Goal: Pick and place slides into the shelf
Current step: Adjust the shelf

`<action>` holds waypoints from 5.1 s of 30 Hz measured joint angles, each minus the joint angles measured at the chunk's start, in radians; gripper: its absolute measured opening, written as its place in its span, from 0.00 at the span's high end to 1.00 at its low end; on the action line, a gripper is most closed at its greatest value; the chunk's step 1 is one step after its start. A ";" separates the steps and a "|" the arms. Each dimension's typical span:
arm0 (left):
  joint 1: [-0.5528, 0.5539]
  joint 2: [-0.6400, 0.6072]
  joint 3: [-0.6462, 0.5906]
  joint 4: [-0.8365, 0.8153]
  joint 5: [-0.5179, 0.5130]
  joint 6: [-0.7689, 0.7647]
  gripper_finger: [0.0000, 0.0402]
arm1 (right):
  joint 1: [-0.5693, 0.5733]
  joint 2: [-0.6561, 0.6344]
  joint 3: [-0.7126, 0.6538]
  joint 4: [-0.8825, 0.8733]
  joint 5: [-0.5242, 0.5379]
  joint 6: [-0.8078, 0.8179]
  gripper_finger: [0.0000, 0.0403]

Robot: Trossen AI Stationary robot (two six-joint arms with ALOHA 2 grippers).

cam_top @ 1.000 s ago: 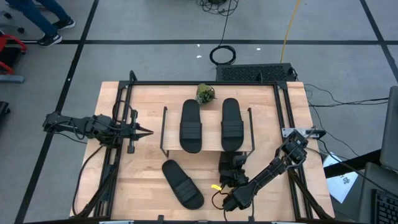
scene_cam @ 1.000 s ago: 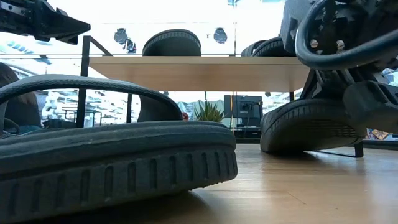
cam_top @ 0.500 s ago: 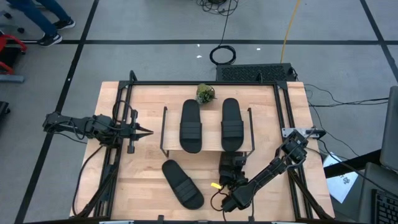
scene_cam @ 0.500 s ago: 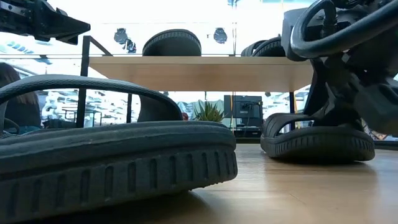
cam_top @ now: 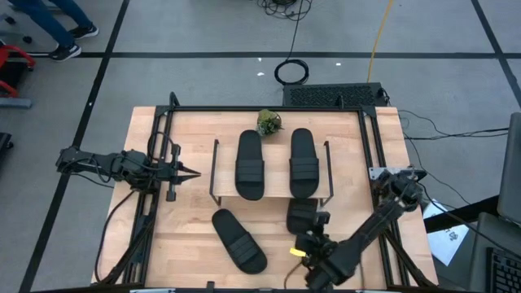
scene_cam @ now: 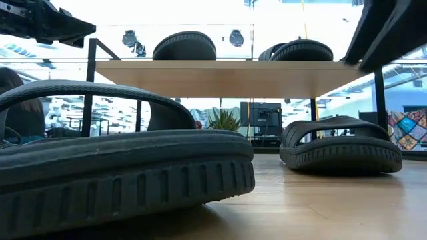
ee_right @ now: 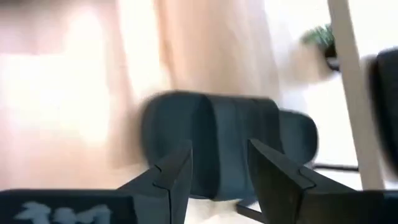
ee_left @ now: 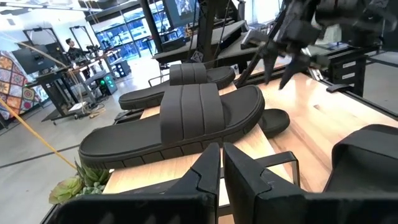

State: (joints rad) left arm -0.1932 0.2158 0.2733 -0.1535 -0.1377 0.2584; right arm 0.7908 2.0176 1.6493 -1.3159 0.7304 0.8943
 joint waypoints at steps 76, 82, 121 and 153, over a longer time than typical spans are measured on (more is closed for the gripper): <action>0.000 0.343 0.121 -0.149 -0.259 -0.499 0.94 | 0.006 -1.055 -0.928 0.354 0.178 0.290 1.00; 0.000 0.347 0.121 -0.145 -0.234 -0.498 0.94 | 0.006 -1.055 -0.928 0.412 0.214 0.193 1.00; -0.184 0.515 0.129 0.003 -0.164 -0.564 0.94 | -0.097 -1.093 -0.928 0.527 0.185 0.010 1.00; -0.183 0.450 0.129 -0.130 -0.320 -0.390 0.94 | -0.089 -1.094 -0.927 0.520 0.212 -0.008 0.82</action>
State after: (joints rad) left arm -0.3759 0.6663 0.4019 -0.2837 -0.4573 -0.1316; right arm 0.7017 0.9234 0.7227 -0.7959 0.9427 0.8866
